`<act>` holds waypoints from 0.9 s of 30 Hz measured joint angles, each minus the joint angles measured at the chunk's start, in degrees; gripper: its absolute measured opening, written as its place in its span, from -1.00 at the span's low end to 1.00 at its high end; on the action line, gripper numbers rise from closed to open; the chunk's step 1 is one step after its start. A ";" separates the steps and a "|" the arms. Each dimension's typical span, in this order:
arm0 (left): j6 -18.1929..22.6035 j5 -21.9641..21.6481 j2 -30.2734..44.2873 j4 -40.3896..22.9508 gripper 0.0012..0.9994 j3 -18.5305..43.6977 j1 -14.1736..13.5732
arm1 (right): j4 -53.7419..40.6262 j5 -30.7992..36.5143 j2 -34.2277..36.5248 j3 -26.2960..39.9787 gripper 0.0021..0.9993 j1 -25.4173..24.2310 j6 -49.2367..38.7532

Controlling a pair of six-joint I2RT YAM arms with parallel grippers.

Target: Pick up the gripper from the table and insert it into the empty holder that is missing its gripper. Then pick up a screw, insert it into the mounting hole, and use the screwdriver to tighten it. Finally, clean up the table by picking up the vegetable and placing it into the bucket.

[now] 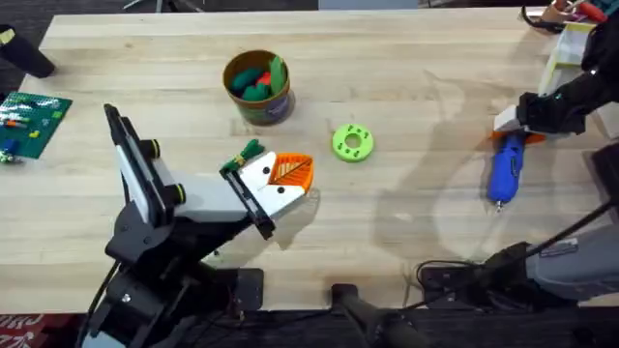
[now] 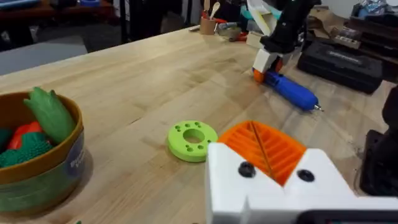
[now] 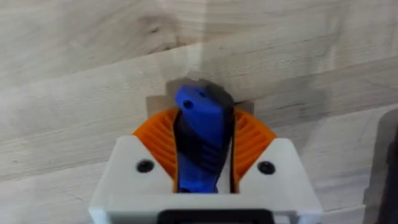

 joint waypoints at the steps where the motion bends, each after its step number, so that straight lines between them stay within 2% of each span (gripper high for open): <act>1: 0.00 0.00 -0.02 0.00 -0.99 0.00 0.00 | -0.02 -0.04 -0.03 0.00 -0.24 0.00 0.03; 3: 0.00 0.00 -0.02 0.00 -0.99 0.00 0.00 | -0.13 -0.06 -0.13 0.00 -0.13 0.00 0.07; 4: 0.00 0.00 -0.02 0.00 -0.99 0.00 0.00 | -0.13 -0.08 -0.25 0.00 0.01 0.00 0.22; 7: 0.00 0.00 0.00 0.00 -0.99 0.00 0.00 | -0.23 -0.07 -0.53 0.00 0.78 0.00 0.68; 8: 0.00 0.00 -0.01 0.00 -0.99 0.00 0.00 | -0.43 -0.06 -0.70 0.00 0.93 0.00 0.97; 10: 0.00 0.00 -0.02 0.00 -0.99 0.00 0.00 | -0.77 -0.04 -1.33 0.00 0.98 0.00 1.63; 21: 0.00 0.00 0.00 0.00 -0.99 0.00 0.00 | -6.12 -0.04 -5.88 0.00 0.99 0.00 8.90; 27: 0.00 0.00 -0.02 0.00 -0.99 0.00 0.00 | -0.70 -0.05 -5.94 -3.19 0.99 0.00 12.11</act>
